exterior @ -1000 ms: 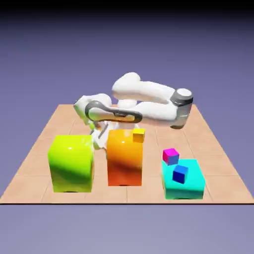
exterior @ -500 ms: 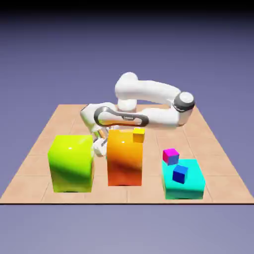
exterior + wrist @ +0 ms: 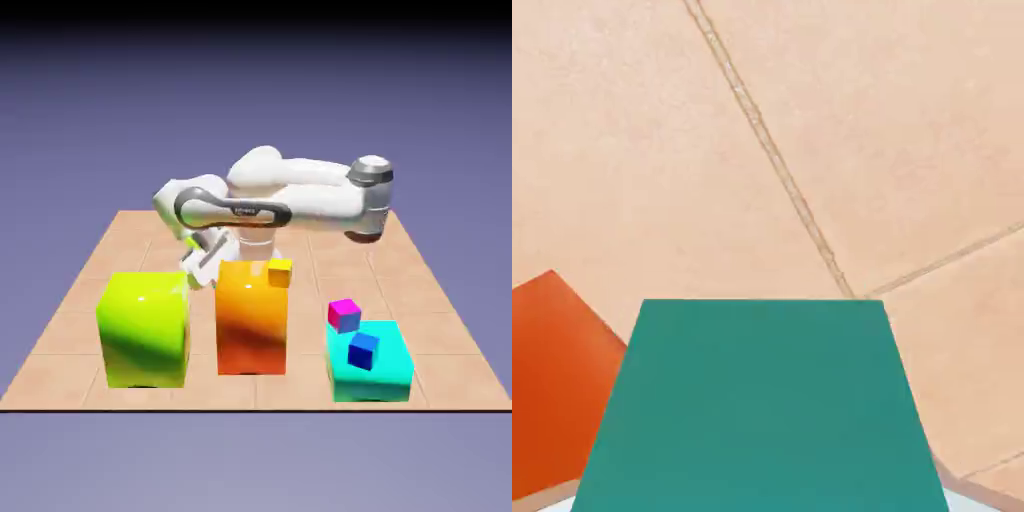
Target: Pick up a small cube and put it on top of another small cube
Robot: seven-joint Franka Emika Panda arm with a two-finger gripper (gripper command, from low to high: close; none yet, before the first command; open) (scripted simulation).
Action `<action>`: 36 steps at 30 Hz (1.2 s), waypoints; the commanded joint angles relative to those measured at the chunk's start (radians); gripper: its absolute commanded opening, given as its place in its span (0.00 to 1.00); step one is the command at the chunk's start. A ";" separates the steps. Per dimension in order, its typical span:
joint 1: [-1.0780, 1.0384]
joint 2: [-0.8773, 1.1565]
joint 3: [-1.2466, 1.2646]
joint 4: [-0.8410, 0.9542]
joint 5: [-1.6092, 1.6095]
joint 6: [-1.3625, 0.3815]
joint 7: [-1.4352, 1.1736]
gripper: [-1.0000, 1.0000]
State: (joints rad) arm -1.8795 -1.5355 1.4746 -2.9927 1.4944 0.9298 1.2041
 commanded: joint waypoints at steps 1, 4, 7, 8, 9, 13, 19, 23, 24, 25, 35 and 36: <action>0.003 0.027 -0.031 0.002 -0.045 0.005 0.023 0.00; 0.012 0.108 -0.126 0.008 -0.175 0.023 0.095 0.00; 0.021 0.189 -0.220 0.014 -0.306 0.040 0.167 0.00; 0.024 0.216 -0.251 0.016 -0.349 0.046 0.191 0.00; 0.033 0.239 -0.284 0.019 -0.382 0.054 0.203 0.00; 0.093 0.330 -0.422 0.104 -0.381 0.091 0.087 0.00; 0.311 0.475 -0.546 0.202 -0.339 0.301 0.169 0.00; 0.456 0.544 -0.585 0.236 -0.308 0.446 0.279 0.00; 0.492 0.562 -0.594 0.245 -0.301 0.482 0.307 0.00; 0.528 0.579 -0.604 0.253 -0.293 0.518 0.334 0.00; 0.891 0.686 -0.597 0.270 -0.200 0.893 0.737 0.00; 0.927 0.696 -0.595 0.270 -0.190 0.931 0.779 0.00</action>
State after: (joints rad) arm -0.9525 -0.8399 0.8797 -2.7227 1.3052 1.8613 1.9831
